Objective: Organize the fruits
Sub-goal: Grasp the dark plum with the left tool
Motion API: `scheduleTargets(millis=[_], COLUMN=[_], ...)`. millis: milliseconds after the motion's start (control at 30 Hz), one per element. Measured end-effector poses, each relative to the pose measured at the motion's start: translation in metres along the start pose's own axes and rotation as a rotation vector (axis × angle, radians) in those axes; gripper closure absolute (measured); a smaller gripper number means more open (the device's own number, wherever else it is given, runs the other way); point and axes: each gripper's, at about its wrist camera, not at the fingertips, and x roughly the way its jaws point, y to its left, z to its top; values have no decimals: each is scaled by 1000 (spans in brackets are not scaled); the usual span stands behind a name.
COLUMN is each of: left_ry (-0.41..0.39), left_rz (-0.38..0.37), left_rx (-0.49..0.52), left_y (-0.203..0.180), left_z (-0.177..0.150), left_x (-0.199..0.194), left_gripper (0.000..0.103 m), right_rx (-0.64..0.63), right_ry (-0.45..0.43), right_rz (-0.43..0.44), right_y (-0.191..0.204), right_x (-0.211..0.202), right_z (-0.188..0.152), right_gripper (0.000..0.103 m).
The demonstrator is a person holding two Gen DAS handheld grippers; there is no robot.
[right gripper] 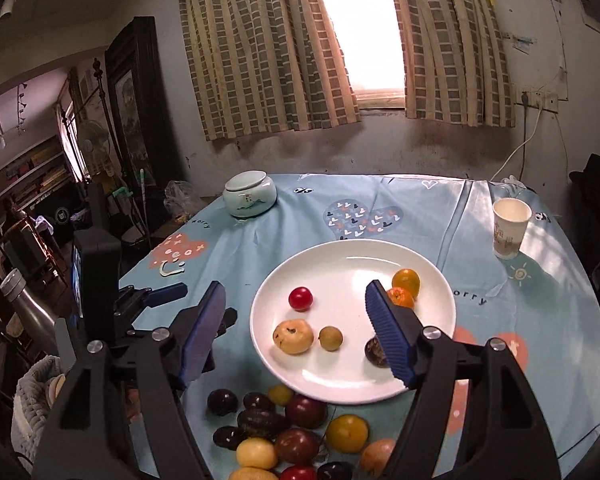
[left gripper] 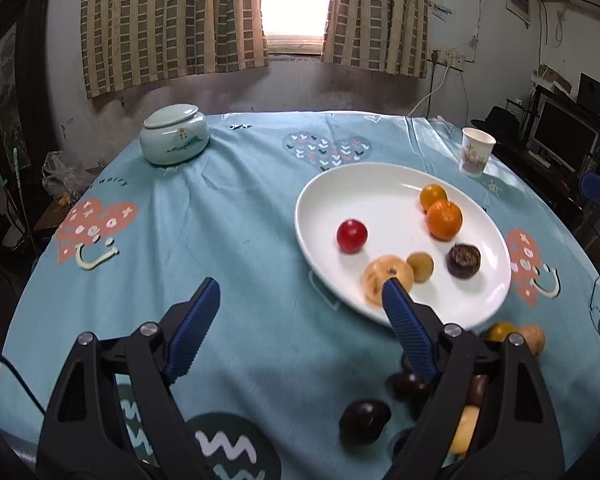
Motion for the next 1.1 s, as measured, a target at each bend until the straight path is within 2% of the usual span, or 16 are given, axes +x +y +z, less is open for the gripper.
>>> scheduleTargets(millis=[33,67,167,233,333,467,567,700,767,800,933,1033,1100], left_ry=[3,14,36,54,72,89,100,139,138,132,86,68,80], left_rz=[-4,-13,-10,7,18,20,0,9,17,47,81,25,16], left_rx=[-4,-7,11,48,83,103,114,137,128,124,27,6,45], left_y=[2,4,2,-4,-12,-16,-19,-24,-20,-16,9,12,3], left_z=[-11,-24,-50,-61,-70,-71,-71,-73,-71,-70,-64,-65,-67], left_x=[-5,-8,-13,-13,-10,-5,-3,9,10,10,-3,-10,-7], left_gripper=[17,16,16,16,16,16,16,16,15,14,13,13,14], right_rx=[35,67,135,178,245,286,275,269,271,273,275,274,272], right_ry=[1,-6,40,28,58,92,101,108,109,110,109,111,113], right_rz=[-6,-10,-74,-58,-33,-47,-43,-43,-44,-44,-45,-44,-44], right_y=[-7,-15,-35,-44,-55,-59,-54,-56,-57,-58,-59,-59,-58], right_x=[-5,-10,-20,-29,-32,-28,-27,-27,-27,-27,-27,-27,-28], right_z=[-14,-29,-62,-74,-89,-93,-96,-98,-98,-98,-99,-99,-99], right_gripper=[7,4,4,4,4,4,4,4,4,4,4,4,4])
